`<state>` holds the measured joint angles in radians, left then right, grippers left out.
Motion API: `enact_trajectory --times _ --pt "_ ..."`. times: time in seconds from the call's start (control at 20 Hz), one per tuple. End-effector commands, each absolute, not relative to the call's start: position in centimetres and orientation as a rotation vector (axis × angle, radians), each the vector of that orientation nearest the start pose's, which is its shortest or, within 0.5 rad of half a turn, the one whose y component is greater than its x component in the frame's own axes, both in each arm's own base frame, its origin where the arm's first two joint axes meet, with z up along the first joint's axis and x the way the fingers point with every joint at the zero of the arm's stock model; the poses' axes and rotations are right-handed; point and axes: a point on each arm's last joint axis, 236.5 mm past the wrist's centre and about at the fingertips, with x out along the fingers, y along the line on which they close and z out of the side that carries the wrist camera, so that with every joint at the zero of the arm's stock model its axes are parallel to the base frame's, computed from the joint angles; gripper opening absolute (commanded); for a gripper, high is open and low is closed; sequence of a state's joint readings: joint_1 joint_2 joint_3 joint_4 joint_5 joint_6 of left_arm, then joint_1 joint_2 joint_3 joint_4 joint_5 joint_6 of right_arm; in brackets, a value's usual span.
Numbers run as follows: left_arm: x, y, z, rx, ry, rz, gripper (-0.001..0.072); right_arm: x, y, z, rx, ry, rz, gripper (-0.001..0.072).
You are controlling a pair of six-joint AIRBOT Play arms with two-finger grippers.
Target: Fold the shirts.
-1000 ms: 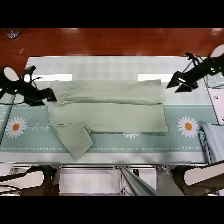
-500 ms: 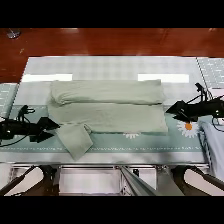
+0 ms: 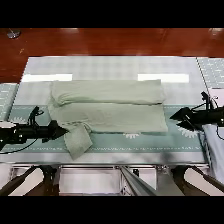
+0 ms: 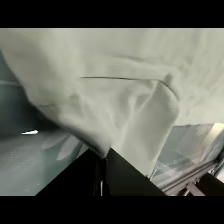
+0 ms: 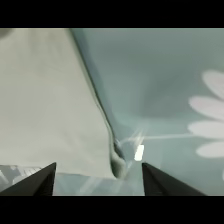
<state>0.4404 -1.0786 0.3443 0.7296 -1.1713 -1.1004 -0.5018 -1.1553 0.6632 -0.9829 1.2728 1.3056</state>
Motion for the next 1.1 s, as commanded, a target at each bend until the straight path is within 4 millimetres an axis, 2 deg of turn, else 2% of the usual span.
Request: enact_trajectory --times 0.0,0.1,0.2,0.35,0.45,0.5,0.55,0.6,0.65,0.8,0.95,1.05 --pt "22.0 -8.3 -8.6 -0.926 1.402 -0.313 0.0018 21.5 0.9 -7.9 0.823 1.608 0.060 0.0614" --pt "22.2 -8.2 -8.5 -0.923 1.396 -0.313 0.0018 20.8 2.8 -9.0 0.803 1.647 0.096 0.0614" --pt "22.2 -8.2 -8.4 -0.923 1.397 -0.314 0.0018 21.1 4.3 -9.8 0.783 1.667 0.129 0.0614" --pt "22.2 -8.2 -8.5 -0.923 1.397 -0.313 0.0018 24.4 5.9 -10.1 0.891 1.564 0.138 0.0614" --pt "22.3 -8.1 -8.5 -0.922 1.394 -0.310 0.0018 25.5 6.3 -10.1 0.948 1.533 0.140 0.0613" --pt "22.5 -8.1 -8.4 -0.927 1.387 -0.308 0.0018 25.7 6.7 -10.0 0.961 1.523 0.161 0.0555" --pt "22.5 -8.2 -8.2 -0.935 1.389 -0.314 0.0019 25.8 6.8 -9.8 0.959 1.516 0.177 0.0369" --pt "22.4 -8.4 -7.9 -0.936 1.395 -0.329 0.0018 25.8 7.0 -9.4 0.935 1.513 0.221 0.0133" --pt "22.5 -8.4 -7.7 -0.932 1.393 -0.337 0.0019 25.9 7.2 -8.8 0.902 1.509 0.273 0.0023" --pt "25.0 -7.3 -5.9 -0.886 1.329 -0.344 0.0018 28.0 6.2 -6.6 0.830 1.471 0.312 0.0022" --pt "30.0 -4.5 -3.0 -0.836 1.193 -0.278 0.0018 32.6 4.4 -3.7 0.784 1.344 0.277 0.0022" --pt "33.6 -2.5 -1.2 -0.826 1.110 -0.219 0.0018 35.0 3.9 -2.2 0.754 1.292 0.279 0.0022"
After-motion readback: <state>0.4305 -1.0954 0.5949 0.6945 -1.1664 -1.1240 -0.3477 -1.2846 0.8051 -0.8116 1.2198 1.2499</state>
